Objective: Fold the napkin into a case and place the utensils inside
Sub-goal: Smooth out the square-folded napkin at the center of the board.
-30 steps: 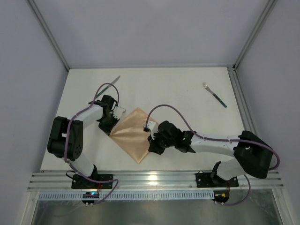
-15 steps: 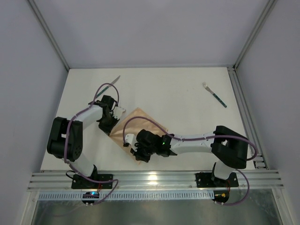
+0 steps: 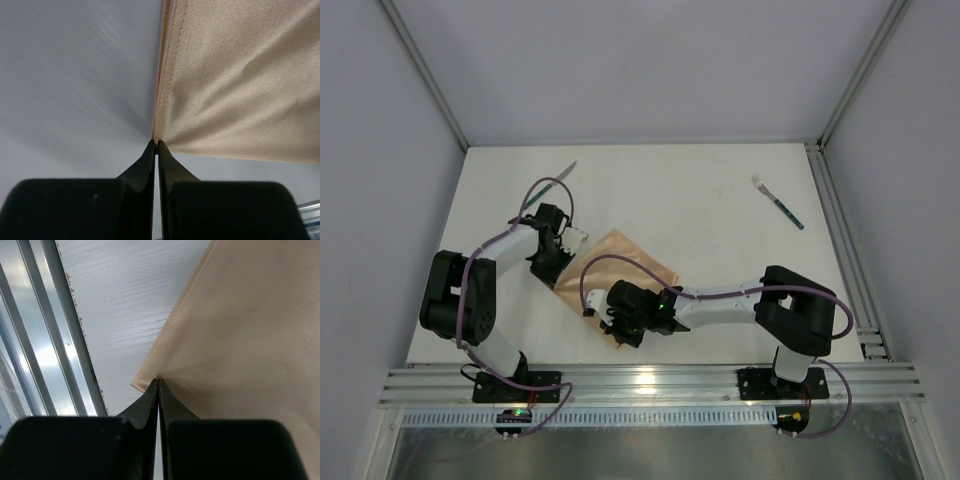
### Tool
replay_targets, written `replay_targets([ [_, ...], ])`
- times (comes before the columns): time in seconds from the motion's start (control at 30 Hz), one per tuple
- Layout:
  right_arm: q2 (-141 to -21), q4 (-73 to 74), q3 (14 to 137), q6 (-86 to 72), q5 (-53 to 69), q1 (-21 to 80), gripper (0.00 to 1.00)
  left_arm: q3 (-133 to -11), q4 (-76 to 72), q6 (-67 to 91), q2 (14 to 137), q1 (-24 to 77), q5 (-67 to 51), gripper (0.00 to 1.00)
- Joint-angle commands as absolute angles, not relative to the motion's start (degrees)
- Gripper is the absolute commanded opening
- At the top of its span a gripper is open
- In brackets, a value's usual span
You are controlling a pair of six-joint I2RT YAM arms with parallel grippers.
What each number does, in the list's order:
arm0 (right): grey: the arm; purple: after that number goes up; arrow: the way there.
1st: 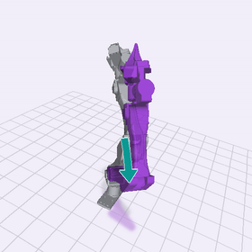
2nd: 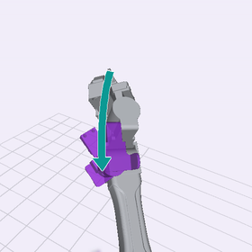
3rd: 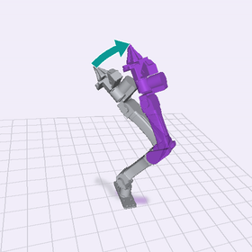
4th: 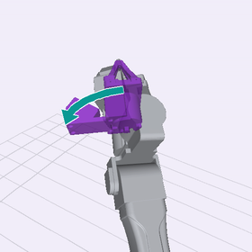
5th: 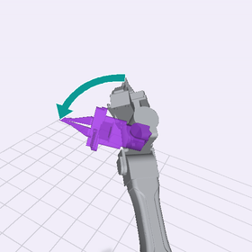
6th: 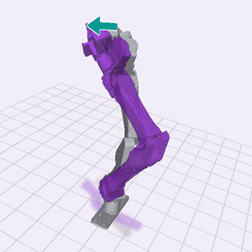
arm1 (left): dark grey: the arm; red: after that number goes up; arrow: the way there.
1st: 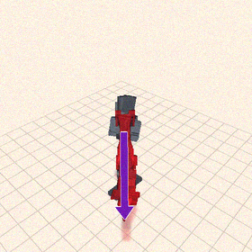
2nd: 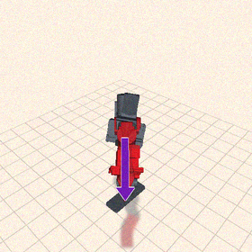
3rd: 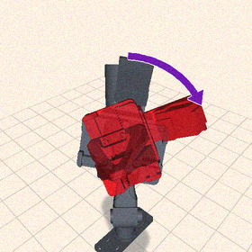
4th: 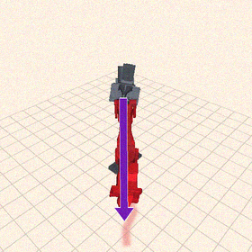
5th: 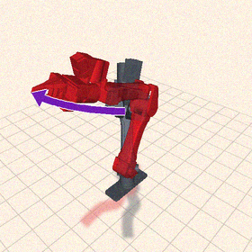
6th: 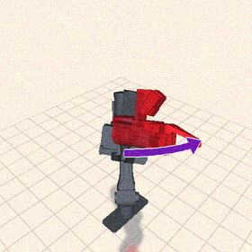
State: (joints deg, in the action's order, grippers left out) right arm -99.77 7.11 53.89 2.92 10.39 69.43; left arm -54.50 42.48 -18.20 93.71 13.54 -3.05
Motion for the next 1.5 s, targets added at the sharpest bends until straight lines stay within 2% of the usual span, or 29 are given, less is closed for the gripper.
replay_targets([
  [0.0,-100.02,14.23,53.36,3.69,8.79,69.87,0.04,-52.65,38.15,-18.37,94.22,13.45,-2.73,0.01],
  [0.17,-98.00,12.75,49.22,3.17,8.88,69.87,0.04,-52.38,37.53,-18.63,94.74,13.53,-2.29,0.02],
  [0.4,-92.57,12.40,53.60,1.06,10.46,68.47,0.04,-53.52,37.97,-19.07,93.96,13.45,-2.19,0.04],
  [0.47,-89.93,10.64,53.70,-1.74,12.55,65.15,0.04,-54.05,38.32,-19.51,93.34,13.45,-2.46,0.04],
  [0.53,-86.68,6.08,51.25,-7.71,18.44,56.89,0.04,-53.88,38.50,-19.95,92.64,13.62,-3.07,0.04],
  [0.7,-84.99,0.44,45.28,-17.82,17.75,42.49,0.04,-53.44,38.85,-20.65,91.67,14.06,-3.17,0.06],
  [0.93,-91.31,1.06,44.91,-23.19,11.87,34.38,0.04,-53.35,39.02,-20.74,91.41,13.97,-3.25,0.07],
  [1.1,-91.76,2.46,41.85,-24.52,7.21,31.29,0.04,-53.09,38.85,-21.09,91.76,13.97,-2.29,0.08],
  [1.37,-90.36,3.16,41.66,-22.95,7.99,29.09,0.04,-52.56,37.79,-20.83,91.85,13.98,-1.58,0.08],
  [1.43,-88.78,4.21,42.36,-21.98,9.23,29.53,0.04,-53.17,38.14,-20.57,90.89,13.97,-2.37,0.10],
  [1.47,-88.07,4.65,42.97,-20.93,9.05,30.49,0.04,-53.43,38.49,-20.48,90.44,13.97,-2.72,0.14],
])
